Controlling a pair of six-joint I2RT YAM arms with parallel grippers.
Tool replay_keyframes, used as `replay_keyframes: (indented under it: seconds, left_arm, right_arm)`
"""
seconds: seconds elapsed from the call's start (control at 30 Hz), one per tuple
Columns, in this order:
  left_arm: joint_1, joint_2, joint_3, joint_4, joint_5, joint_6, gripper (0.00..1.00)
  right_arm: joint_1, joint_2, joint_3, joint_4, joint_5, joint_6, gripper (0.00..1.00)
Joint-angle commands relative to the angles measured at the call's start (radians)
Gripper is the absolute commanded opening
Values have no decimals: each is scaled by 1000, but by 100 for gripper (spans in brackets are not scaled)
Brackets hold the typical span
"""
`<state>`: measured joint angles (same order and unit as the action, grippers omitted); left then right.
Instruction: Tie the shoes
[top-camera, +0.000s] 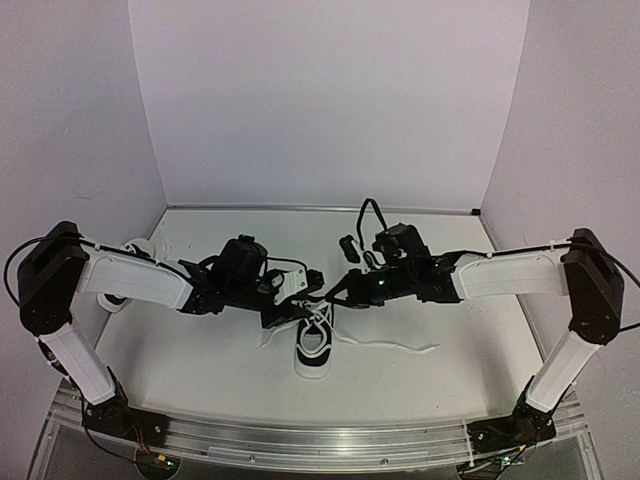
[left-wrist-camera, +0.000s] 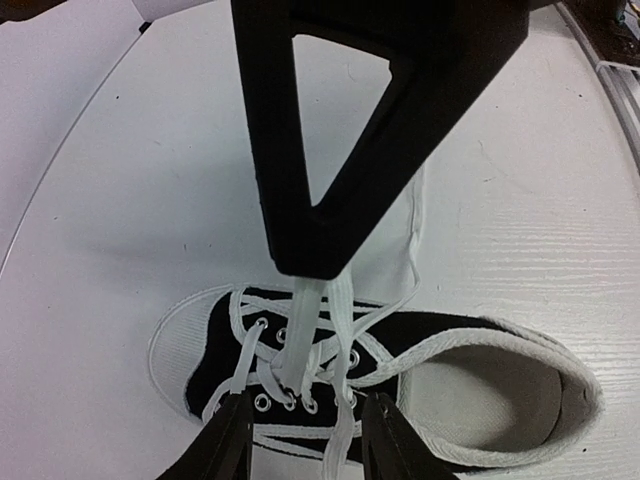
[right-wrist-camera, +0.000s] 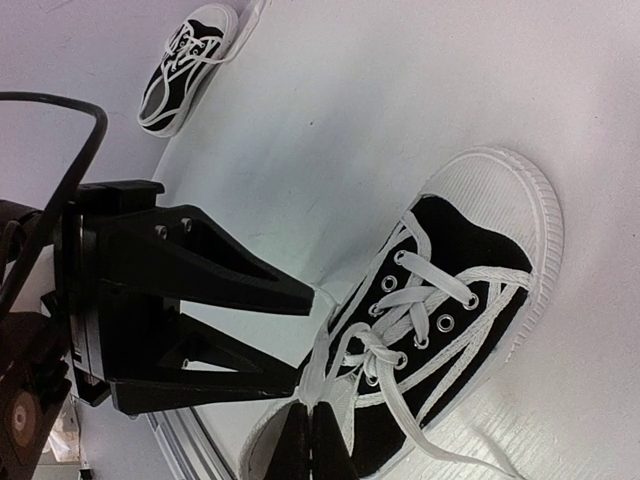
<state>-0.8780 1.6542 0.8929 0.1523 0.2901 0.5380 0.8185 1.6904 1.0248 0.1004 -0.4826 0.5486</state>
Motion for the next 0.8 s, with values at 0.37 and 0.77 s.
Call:
replay_keyframes:
  seconds: [0.37,0.77]
  left_arm:
    - [5,98,124,21,81,-33,34]
    - [11,126,138,19,110,-53,1]
  right_arm:
    - [-3,-34,0,-8,10,-24,0]
    - [-6,-44,-8,-10,11,-3,7]
